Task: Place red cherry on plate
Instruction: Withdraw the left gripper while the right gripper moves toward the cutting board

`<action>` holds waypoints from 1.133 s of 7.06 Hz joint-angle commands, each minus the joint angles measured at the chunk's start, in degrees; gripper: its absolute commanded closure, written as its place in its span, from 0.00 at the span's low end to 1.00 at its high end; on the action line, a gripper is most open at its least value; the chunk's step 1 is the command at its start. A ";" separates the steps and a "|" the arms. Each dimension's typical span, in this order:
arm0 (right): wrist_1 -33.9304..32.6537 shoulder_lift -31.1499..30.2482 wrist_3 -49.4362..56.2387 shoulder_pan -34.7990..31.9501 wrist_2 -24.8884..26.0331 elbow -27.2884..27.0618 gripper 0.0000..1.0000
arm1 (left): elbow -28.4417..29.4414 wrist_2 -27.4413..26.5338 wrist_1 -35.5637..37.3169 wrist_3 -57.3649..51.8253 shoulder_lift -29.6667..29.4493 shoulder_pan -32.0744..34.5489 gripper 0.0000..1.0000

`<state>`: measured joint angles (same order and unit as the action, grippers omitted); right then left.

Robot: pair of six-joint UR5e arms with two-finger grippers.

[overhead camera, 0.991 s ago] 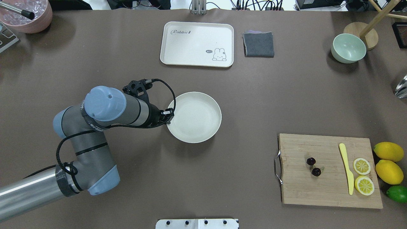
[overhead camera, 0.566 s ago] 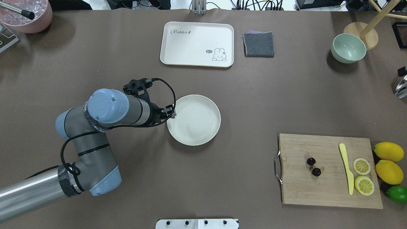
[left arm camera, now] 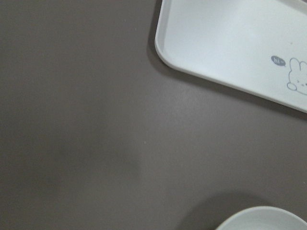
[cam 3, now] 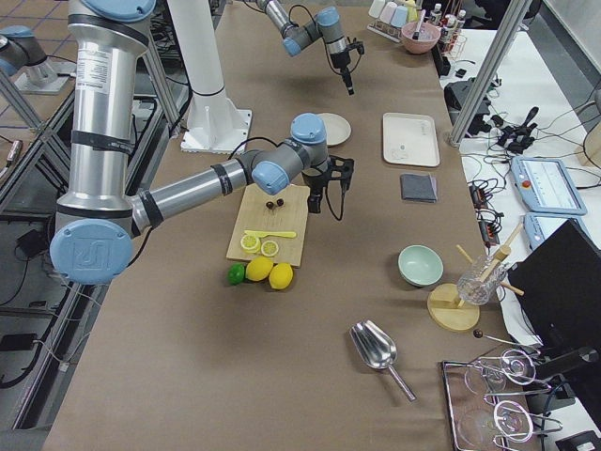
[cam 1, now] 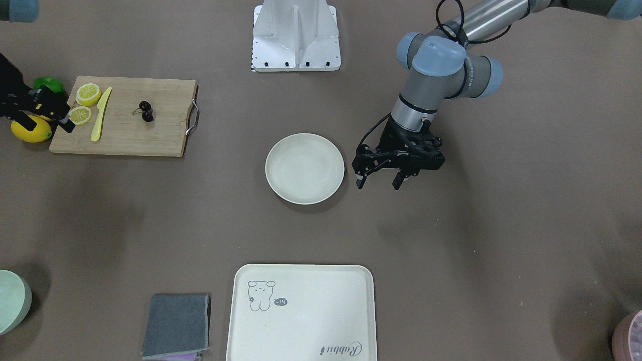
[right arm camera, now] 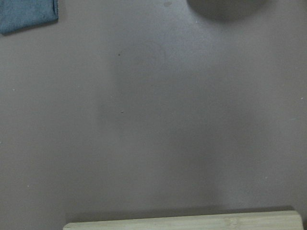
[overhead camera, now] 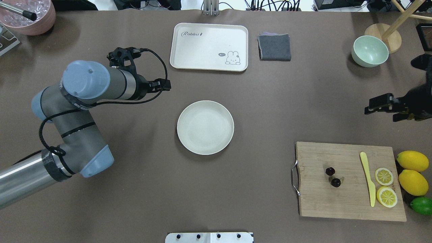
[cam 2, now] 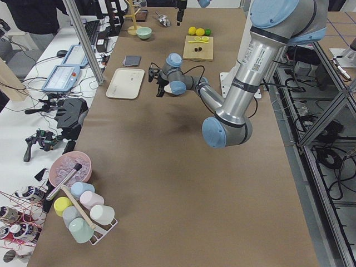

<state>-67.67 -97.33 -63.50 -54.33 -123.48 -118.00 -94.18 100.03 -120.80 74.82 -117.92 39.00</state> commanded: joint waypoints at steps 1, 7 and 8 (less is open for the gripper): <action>6.48 -0.40 -10.19 14.01 8.06 -0.30 0.00 | -0.48 2.18 0.21 -4.84 1.37 5.18 0.02; 7.03 -1.10 -1.82 27.08 15.38 0.40 0.00 | -1.36 7.19 0.39 -16.28 7.00 9.86 0.02; 6.94 -1.37 -0.84 26.65 14.68 0.66 0.00 | -1.45 7.20 0.39 -16.28 7.18 9.86 0.02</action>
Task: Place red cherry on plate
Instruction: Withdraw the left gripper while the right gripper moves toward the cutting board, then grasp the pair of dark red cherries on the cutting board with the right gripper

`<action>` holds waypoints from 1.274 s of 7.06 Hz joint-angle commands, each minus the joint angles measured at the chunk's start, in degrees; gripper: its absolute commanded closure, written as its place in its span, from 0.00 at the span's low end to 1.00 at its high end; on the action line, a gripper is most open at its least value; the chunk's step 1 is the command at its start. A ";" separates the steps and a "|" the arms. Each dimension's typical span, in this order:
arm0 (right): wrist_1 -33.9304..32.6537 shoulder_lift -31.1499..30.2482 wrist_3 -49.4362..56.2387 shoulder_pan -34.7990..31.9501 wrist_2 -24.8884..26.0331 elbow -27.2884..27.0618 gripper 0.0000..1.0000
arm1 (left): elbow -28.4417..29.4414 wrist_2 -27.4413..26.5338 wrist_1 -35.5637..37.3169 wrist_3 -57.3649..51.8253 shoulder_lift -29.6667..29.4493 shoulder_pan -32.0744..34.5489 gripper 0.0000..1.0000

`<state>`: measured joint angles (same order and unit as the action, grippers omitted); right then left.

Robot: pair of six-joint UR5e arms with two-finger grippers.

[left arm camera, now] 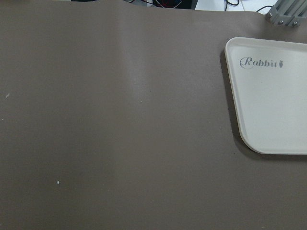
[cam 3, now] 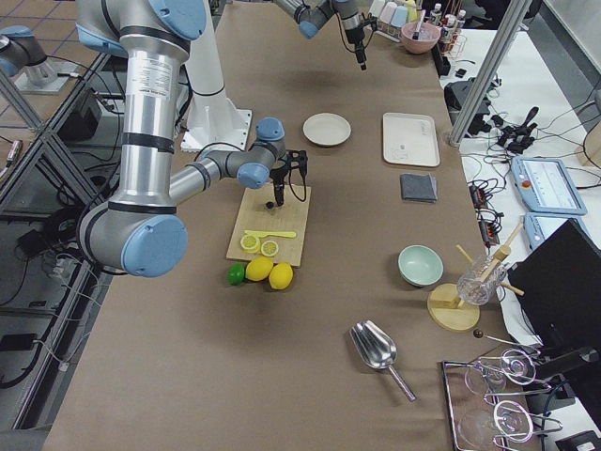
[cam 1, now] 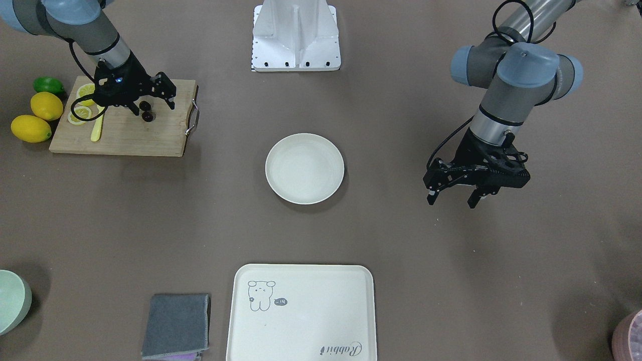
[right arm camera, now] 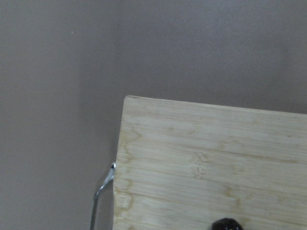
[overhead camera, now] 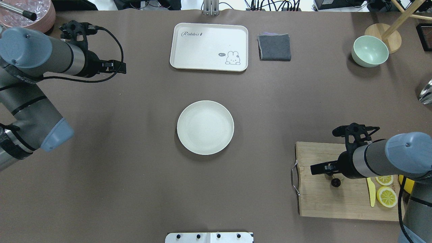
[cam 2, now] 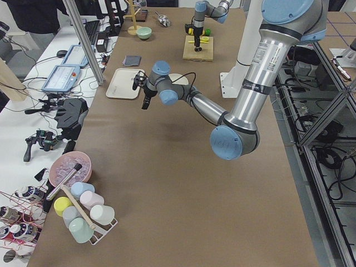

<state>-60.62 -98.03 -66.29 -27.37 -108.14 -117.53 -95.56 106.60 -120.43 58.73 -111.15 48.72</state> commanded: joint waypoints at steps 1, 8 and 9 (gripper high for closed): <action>-0.12 -0.32 2.73 -0.66 -0.93 1.16 0.00 | -0.15 0.62 -0.06 -0.20 0.93 0.15 0.02; -0.20 -0.49 3.01 -1.45 -0.49 1.61 1.00 | -0.15 0.62 -0.42 -0.20 1.47 0.06 0.02; -0.20 -0.67 3.01 -1.46 -0.58 1.69 1.00 | -0.16 0.62 -0.42 -0.20 1.47 0.06 0.02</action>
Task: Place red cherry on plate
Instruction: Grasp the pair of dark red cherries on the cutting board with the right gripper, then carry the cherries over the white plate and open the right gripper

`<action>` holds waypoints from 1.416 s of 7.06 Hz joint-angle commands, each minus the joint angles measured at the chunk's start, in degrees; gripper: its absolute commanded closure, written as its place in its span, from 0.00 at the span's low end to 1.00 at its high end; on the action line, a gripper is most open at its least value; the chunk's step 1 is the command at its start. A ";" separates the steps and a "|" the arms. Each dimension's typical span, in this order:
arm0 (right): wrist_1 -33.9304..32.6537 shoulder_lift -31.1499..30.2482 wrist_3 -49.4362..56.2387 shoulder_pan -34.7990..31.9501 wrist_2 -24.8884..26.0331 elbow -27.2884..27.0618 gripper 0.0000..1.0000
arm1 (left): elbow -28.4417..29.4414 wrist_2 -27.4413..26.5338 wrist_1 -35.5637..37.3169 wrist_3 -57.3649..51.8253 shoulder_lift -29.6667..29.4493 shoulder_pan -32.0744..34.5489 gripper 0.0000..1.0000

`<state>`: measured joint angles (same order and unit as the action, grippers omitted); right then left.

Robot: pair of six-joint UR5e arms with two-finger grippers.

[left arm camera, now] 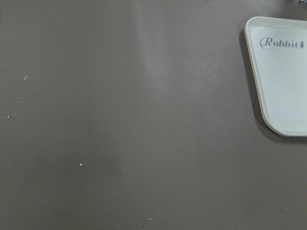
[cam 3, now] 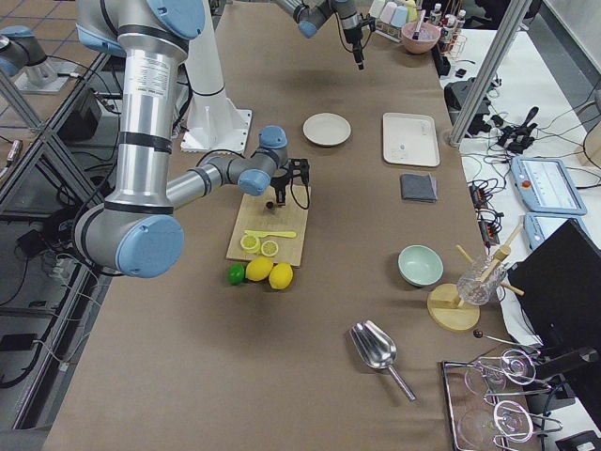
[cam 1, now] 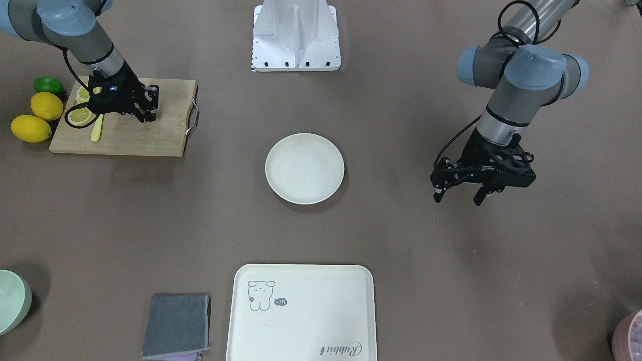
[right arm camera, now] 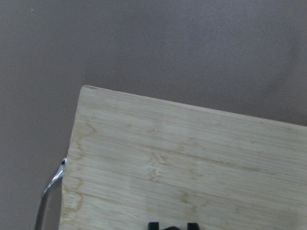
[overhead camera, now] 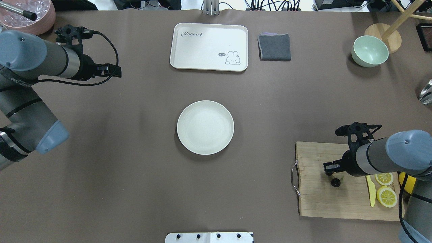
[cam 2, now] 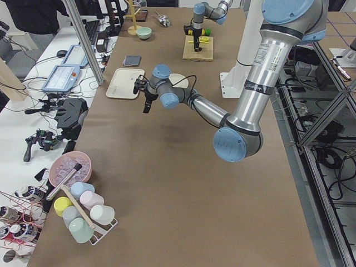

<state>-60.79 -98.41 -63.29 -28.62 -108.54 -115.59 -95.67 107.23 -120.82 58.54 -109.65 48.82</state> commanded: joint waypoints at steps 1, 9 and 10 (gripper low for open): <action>-0.12 -0.20 -0.07 -0.03 0.26 -0.25 1.00 | -0.04 0.00 -0.03 0.00 -0.04 -0.04 0.02; -33.96 47.21 -1.04 -5.84 -2.84 12.62 1.00 | 1.71 11.33 0.93 -10.28 11.54 15.23 0.02; -33.70 51.35 -0.87 -4.70 -1.25 17.37 1.00 | 3.11 11.51 0.76 -11.24 13.13 16.99 0.02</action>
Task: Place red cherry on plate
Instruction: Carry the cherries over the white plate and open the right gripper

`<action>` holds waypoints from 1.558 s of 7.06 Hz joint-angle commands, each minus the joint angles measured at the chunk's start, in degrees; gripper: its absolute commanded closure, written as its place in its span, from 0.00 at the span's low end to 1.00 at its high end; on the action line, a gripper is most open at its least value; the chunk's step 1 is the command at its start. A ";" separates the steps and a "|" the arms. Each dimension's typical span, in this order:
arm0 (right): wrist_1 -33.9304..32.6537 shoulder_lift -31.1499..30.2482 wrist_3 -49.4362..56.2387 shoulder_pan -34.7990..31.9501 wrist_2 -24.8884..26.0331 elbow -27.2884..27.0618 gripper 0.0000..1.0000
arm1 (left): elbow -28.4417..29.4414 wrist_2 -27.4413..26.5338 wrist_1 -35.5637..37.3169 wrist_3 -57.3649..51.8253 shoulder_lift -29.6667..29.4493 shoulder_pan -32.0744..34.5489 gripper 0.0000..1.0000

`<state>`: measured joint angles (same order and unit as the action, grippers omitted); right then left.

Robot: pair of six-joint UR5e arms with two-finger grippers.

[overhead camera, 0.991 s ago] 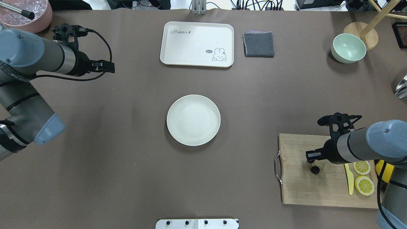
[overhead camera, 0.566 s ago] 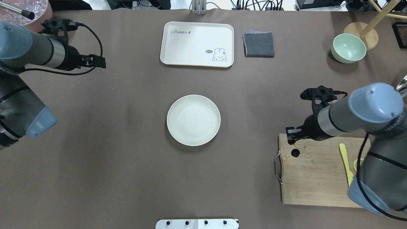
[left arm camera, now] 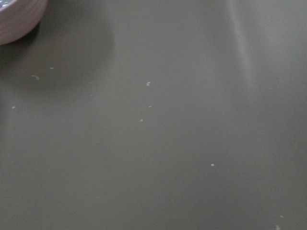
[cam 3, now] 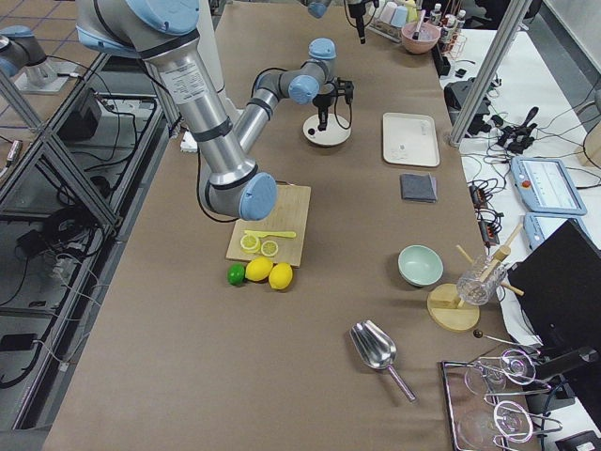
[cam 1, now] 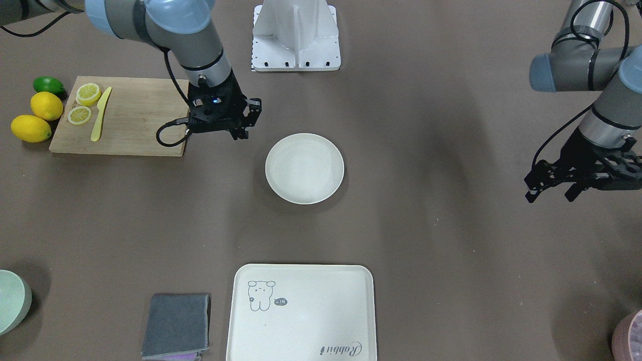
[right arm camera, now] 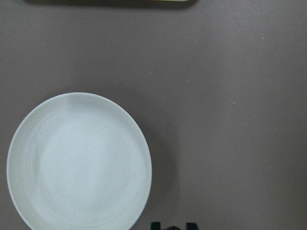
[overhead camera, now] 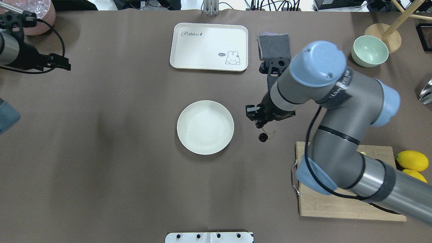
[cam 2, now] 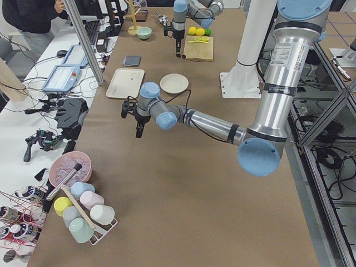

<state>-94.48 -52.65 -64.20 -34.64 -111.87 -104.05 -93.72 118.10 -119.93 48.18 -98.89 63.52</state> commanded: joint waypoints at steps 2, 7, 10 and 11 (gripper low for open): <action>8.88 11.07 -0.48 4.38 6.12 17.51 1.00 | 2.74 0.73 0.05 -13.41 7.11 8.87 0.02; 9.18 10.91 -4.70 6.61 9.23 17.07 0.00 | 3.55 5.21 -0.83 -14.87 10.11 12.59 0.02; -12.97 3.14 7.72 -6.27 -1.64 -1.36 0.00 | 3.54 14.51 -0.13 -24.09 12.84 18.99 0.02; -13.18 -6.05 16.30 -13.02 -6.64 -7.77 0.00 | 3.72 14.62 -0.22 -24.19 13.72 19.00 0.02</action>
<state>-105.01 -49.50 -56.95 -40.09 -112.85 -104.03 -90.15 131.33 -120.14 24.99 -86.25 81.54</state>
